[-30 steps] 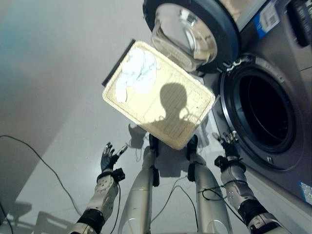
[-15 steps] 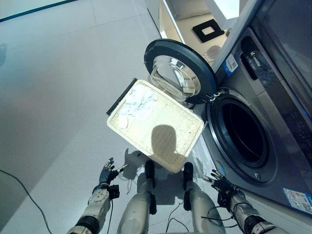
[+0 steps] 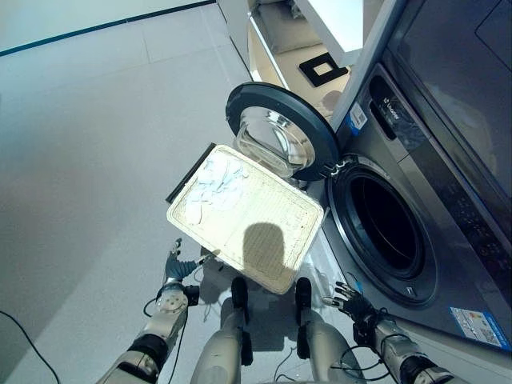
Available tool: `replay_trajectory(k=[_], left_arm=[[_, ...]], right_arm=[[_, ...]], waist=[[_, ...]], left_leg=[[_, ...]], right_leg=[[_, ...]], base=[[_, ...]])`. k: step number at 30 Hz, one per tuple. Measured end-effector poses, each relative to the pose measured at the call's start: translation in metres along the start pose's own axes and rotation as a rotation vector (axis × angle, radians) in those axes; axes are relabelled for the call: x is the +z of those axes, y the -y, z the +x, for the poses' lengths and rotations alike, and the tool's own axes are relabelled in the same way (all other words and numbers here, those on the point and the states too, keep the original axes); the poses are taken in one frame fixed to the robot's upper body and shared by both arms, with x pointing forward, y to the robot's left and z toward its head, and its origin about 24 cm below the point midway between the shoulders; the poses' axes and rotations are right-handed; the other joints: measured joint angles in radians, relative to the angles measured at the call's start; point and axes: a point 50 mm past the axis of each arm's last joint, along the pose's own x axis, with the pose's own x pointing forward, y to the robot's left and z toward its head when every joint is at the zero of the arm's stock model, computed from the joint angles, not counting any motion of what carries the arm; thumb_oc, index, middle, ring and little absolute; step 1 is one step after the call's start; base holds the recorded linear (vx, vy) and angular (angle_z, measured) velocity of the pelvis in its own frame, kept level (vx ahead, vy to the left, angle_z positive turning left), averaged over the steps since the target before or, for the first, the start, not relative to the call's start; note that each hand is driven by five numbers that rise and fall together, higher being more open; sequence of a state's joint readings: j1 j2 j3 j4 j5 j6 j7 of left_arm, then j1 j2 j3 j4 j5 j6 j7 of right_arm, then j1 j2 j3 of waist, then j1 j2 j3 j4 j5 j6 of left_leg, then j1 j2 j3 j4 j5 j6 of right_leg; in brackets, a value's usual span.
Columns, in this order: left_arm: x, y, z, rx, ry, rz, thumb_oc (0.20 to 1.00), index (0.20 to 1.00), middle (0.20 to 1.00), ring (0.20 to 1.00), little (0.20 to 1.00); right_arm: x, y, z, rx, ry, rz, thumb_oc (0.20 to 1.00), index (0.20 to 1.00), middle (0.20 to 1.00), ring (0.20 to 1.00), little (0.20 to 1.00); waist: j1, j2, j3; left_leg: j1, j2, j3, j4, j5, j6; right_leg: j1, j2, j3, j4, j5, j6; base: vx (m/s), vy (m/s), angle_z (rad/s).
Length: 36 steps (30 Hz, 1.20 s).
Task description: Put the clothes into the washing machine.
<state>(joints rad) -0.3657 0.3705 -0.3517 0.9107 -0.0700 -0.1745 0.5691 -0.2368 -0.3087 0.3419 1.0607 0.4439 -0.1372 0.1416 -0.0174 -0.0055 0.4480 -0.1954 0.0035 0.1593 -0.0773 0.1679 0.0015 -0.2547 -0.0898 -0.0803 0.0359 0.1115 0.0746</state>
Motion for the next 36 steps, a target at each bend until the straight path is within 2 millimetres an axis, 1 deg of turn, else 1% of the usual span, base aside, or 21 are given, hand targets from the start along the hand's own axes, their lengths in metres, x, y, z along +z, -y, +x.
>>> replay_trajectory(k=[1, 3, 4, 5, 6, 7, 9, 11, 12, 13, 16, 17, 19, 22, 25, 27, 29, 32, 34, 35, 36], left_arm=[[0.012, -0.011, 0.01, 0.058, 0.053, 0.09, 1.0, 1.0, 1.0, 1.0, 1.0], [0.027, -0.025, 0.021, 0.134, 0.102, 0.162, 1.0, 1.0, 1.0, 1.0, 1.0], [0.047, -0.041, 0.035, 0.202, 0.152, 0.225, 1.0, 1.0, 1.0, 1.0, 1.0], [0.058, -0.048, 0.041, 0.232, 0.173, 0.241, 1.0, 1.0, 1.0, 1.0, 1.0], [0.078, -0.061, 0.051, 0.284, 0.212, 0.279, 1.0, 1.0, 1.0, 1.0, 1.0], [0.085, -0.066, 0.054, 0.303, 0.216, 0.286, 1.0, 1.0, 1.0, 1.0, 1.0], [0.108, -0.08, 0.066, 0.365, 0.211, 0.315, 1.0, 1.0, 1.0, 1.0, 1.0], [0.117, -0.09, 0.072, 0.4, 0.2, 0.348, 1.0, 1.0, 1.0, 1.0, 1.0], [0.117, -0.09, 0.072, 0.4, 0.2, 0.348, 1.0, 1.0, 1.0, 1.0, 1.0], [0.125, -0.101, 0.078, 0.444, 0.158, 0.371, 1.0, 1.0, 1.0, 1.0, 1.0], [0.132, -0.11, 0.082, 0.486, 0.137, 0.395, 1.0, 1.0, 1.0, 1.0, 1.0], [0.143, -0.114, 0.084, 0.506, 0.151, 0.39, 1.0, 1.0, 1.0, 1.0, 1.0], [0.157, -0.118, 0.085, 0.524, 0.171, 0.381, 1.0, 1.0, 1.0, 1.0, 1.0], [0.167, -0.12, 0.086, 0.539, 0.171, 0.368, 1.0, 1.0, 1.0, 1.0, 1.0], [0.172, -0.128, 0.087, 0.573, 0.142, 0.35, 1.0, 1.0, 1.0, 1.0, 1.0], [0.176, -0.131, 0.087, 0.589, 0.129, 0.333, 1.0, 1.0, 1.0, 1.0, 1.0], [0.18, -0.143, 0.088, 0.63, 0.101, 0.304, 1.0, 1.0, 1.0, 1.0, 1.0], [0.182, -0.156, 0.088, 0.678, 0.071, 0.281, 1.0, 1.0, 1.0, 1.0, 1.0], [0.18, -0.161, 0.088, 0.698, 0.037, 0.27, 0.774, 0.774, 0.774, 0.774, 0.774], [0.179, -0.166, 0.087, 0.715, 0.021, 0.268, 0.438, 0.438, 0.438, 0.438, 0.438], [0.179, -0.166, 0.087, 0.715, 0.021, 0.268, 0.438, 0.438, 0.438, 0.438, 0.438]], right_arm=[[0.003, 0.0, 0.001, -0.001, 0.0, -0.013, 1.0, 1.0, 1.0, 1.0, 1.0], [0.005, -0.001, 0.002, -0.001, 0.0, -0.024, 1.0, 1.0, 1.0, 1.0, 1.0], [0.011, -0.003, 0.003, 0.003, 0.023, -0.024, 1.0, 1.0, 1.0, 1.0, 1.0], [0.014, -0.003, 0.004, 0.004, 0.035, -0.023, 1.0, 1.0, 1.0, 1.0, 1.0], [0.021, -0.004, 0.005, 0.012, 0.054, -0.028, 1.0, 1.0, 1.0, 1.0, 1.0], [0.022, -0.005, 0.006, 0.016, 0.056, -0.032, 1.0, 1.0, 1.0, 1.0, 1.0], [0.029, -0.007, 0.006, 0.03, 0.081, -0.026, 1.0, 1.0, 1.0, 1.0, 1.0], [0.036, -0.011, 0.008, 0.044, 0.101, -0.031, 1.0, 1.0, 1.0, 1.0, 1.0], [0.036, -0.011, 0.008, 0.044, 0.101, -0.031, 1.0, 1.0, 1.0, 1.0, 1.0], [0.043, -0.018, 0.009, 0.071, 0.123, -0.028, 1.0, 1.0, 1.0, 1.0, 1.0], [0.051, -0.023, 0.01, 0.085, 0.152, -0.017, 1.0, 1.0, 1.0, 1.0, 1.0], [0.057, -0.024, 0.011, 0.087, 0.17, -0.002, 1.0, 1.0, 1.0, 1.0, 1.0], [0.064, -0.026, 0.012, 0.091, 0.186, 0.006, 1.0, 1.0, 1.0, 1.0, 1.0], [0.071, -0.031, 0.012, 0.104, 0.215, 0.023, 1.0, 1.0, 1.0, 1.0, 1.0], [0.079, -0.034, 0.012, 0.116, 0.25, 0.044, 1.0, 1.0, 1.0, 1.0, 1.0], [0.082, -0.034, 0.011, 0.118, 0.268, 0.063, 1.0, 1.0, 1.0, 1.0, 1.0], [0.088, -0.037, 0.01, 0.137, 0.291, 0.065, 1.0, 1.0, 1.0, 1.0, 1.0], [0.088, -0.037, 0.008, 0.145, 0.301, 0.093, 1.0, 1.0, 1.0, 1.0, 1.0], [0.085, -0.033, 0.007, 0.137, 0.298, 0.103, 1.0, 1.0, 1.0, 1.0, 1.0], [0.085, -0.032, 0.006, 0.136, 0.307, 0.115, 1.0, 1.0, 1.0, 1.0, 1.0], [0.085, -0.032, 0.006, 0.136, 0.307, 0.115, 1.0, 1.0, 1.0, 1.0, 1.0]], waist=[[-0.001, -0.003, 0.005], [-0.019, -0.012, 0.015], [-0.026, -0.023, 0.03], [-0.029, -0.028, 0.042], [-0.039, -0.041, 0.068], [-0.048, -0.047, 0.072], [-0.066, -0.06, 0.078], [-0.079, -0.068, 0.08], [-0.079, -0.068, 0.08], [-0.102, -0.081, 0.087], [-0.129, -0.098, 0.088], [-0.144, -0.101, 0.089], [-0.161, -0.107, 0.092], [-0.17, -0.122, 0.092], [-0.187, -0.127, 0.09], [-0.196, -0.128, 0.089], [-0.216, -0.134, 0.089], [-0.219, -0.138, 0.087], [-0.225, -0.139, 0.087], [-0.238, -0.139, 0.086], [-0.238, -0.139, 0.086]], left_leg=[[-0.014, 0.0, 0.004, 0.002, 0.001, 0.001], [-0.021, 0.0, 0.004, 0.002, 0.001, 0.001], [-0.036, 0.001, 0.009, 0.004, 0.001, 0.001], [-0.043, 0.002, 0.011, 0.006, 0.001, 0.001], [-0.054, 0.002, 0.015, 0.011, 0.001, 0.001], [-0.064, 0.0, 0.016, 0.013, 0.001, 0.001], [-0.119, 0.001, 0.02, 0.03, -0.002, -0.003], [-0.157, 0.004, 0.02, 0.043, -0.003, -0.004], [-0.157, 0.004, 0.02, 0.043, -0.003, -0.004], [-0.196, 0.012, 0.027, 0.058, -0.008, -0.008], [-0.25, 0.02, 0.032, 0.091, -0.026, -0.02], [-0.297, 0.023, 0.033, 0.111, -0.029, -0.021], [-0.351, 0.029, 0.032, 0.14, -0.035, -0.025], [-0.406, 0.041, 0.034, 0.201, -0.063, -0.026], [-0.469, 0.046, 0.031, 0.254, -0.079, -0.02], [-0.508, 0.046, 0.033, 0.284, -0.089, -0.026], [-0.58, 0.05, 0.033, 0.339, -0.103, -0.018], [-0.635, 0.06, 0.031, 0.387, -0.123, -0.013], [-0.657, 0.063, 0.031, 0.398, -0.126, -0.012], [-0.676, 0.063, 0.029, 0.405, -0.128, -0.012], [-0.676, 0.063, 0.029, 0.405, -0.128, -0.012]], right_leg=[[-0.015, 0.001, 0.005, -0.002, 0.006, -0.003], [-0.02, 0.002, 0.006, -0.006, 0.008, -0.003], [-0.037, 0.003, 0.011, -0.004, 0.009, -0.001], [-0.043, 0.004, 0.013, -0.004, 0.011, 0.0], [-0.053, 0.005, 0.016, -0.004, 0.015, -0.003], [-0.063, 0.006, 0.016, -0.005, 0.016, -0.004], [-0.114, 0.007, 0.018, -0.001, 0.019, -0.007], [-0.145, 0.011, 0.018, 0.0, 0.022, -0.012], [-0.145, 0.011, 0.018, 0.0, 0.022, -0.012], [-0.181, 0.017, 0.02, 0.001, 0.033, -0.024], [-0.237, 0.022, 0.016, 0.015, 0.03, -0.024], [-0.276, 0.023, 0.017, 0.019, 0.035, -0.029], [-0.324, 0.026, 0.018, 0.036, 0.035, -0.029], [-0.372, 0.032, 0.022, 0.066, 0.029, -0.029], [-0.431, 0.034, 0.029, 0.11, 0.018, -0.041], [-0.474, 0.033, 0.04, 0.138, 0.009, -0.038], [-0.546, 0.031, 0.048, 0.187, -0.001, -0.04], [-0.59, 0.037, 0.052, 0.208, -0.005, -0.038], [-0.607, 0.038, 0.053, 0.209, -0.001, -0.038], [-0.623, 0.039, 0.053, 0.213, -0.001, -0.037], [-0.623, 0.039, 0.053, 0.213, -0.001, -0.037]], base=[[0.02, 0.014, -0.1], [0.02, 0.005, -0.05], [0.03, -0.009, -0.06], [0.04, -0.012, -0.11], [0.04, -0.014, -0.05], [0.04, -0.029, -0.05], [0.05, -0.039, -0.04], [0.05, -0.025, -0.01], [0.05, -0.017, -0.11], [0.04, -0.017, -0.12], [0.06, -0.028, -0.18], [0.04, -0.021, 0.0], [0.04, -0.025, -0.04], [0.03, -0.018, -0.1], [0.04, -0.007, -0.01], [0.05, 0.003, -0.05], [0.14, 0.039, -0.07], [0.08, 0.018, -0.06], [0.05, 0.003, -0.02], [0.05, 0.001, 0.01], [0.0, 0.0, 0.0]])
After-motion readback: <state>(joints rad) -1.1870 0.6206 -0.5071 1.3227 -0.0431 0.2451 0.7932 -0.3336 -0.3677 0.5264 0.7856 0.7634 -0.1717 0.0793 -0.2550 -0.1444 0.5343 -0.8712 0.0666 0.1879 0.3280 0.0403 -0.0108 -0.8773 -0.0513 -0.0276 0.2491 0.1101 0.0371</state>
